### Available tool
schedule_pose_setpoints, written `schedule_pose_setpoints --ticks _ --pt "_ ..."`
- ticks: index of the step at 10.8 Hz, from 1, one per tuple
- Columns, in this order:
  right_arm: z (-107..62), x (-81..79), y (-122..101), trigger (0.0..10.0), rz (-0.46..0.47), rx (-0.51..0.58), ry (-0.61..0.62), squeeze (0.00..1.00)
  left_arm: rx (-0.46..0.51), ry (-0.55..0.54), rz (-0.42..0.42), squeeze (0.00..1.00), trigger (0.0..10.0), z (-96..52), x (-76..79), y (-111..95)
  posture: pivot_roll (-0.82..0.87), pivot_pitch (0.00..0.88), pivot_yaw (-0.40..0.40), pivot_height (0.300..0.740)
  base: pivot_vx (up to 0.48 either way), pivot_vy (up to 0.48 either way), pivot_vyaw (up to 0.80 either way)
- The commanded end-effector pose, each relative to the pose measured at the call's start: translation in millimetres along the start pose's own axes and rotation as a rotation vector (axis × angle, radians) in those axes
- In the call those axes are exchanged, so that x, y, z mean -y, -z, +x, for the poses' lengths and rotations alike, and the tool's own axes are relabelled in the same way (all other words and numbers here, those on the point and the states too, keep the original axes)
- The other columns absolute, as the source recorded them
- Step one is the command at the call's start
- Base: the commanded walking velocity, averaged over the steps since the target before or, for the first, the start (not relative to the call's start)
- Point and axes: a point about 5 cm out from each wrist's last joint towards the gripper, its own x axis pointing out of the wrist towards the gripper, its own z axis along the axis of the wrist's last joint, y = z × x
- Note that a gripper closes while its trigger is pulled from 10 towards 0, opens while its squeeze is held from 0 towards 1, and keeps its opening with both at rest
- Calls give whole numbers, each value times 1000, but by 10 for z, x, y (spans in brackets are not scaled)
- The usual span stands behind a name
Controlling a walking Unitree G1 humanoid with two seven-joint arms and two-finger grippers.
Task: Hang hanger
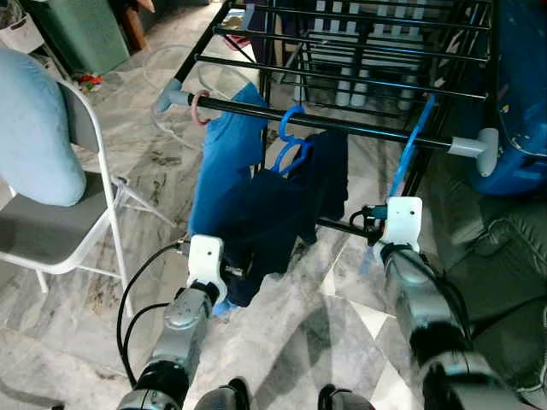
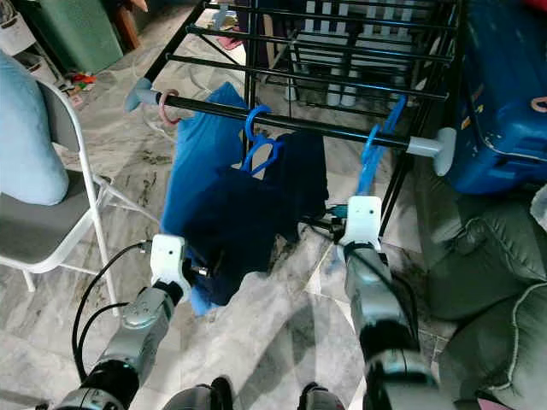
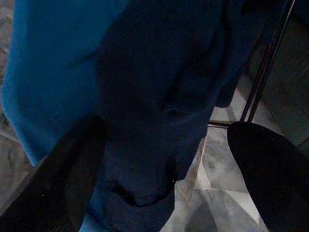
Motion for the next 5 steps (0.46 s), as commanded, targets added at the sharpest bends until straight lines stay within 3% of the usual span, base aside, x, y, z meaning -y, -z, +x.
schedule_pose_setpoints --ticks 1,5 --pt "-44 -53 -1 10000 -13 25 -13 1000 -13 -18 6 0 10000 -9 -25 30 -106 167 97 740 0 0 0" --pt "-237 -89 -12 10000 -43 64 -19 1000 6 -31 36 0 10000 -4 -6 19 -115 182 77 740 0 0 0"
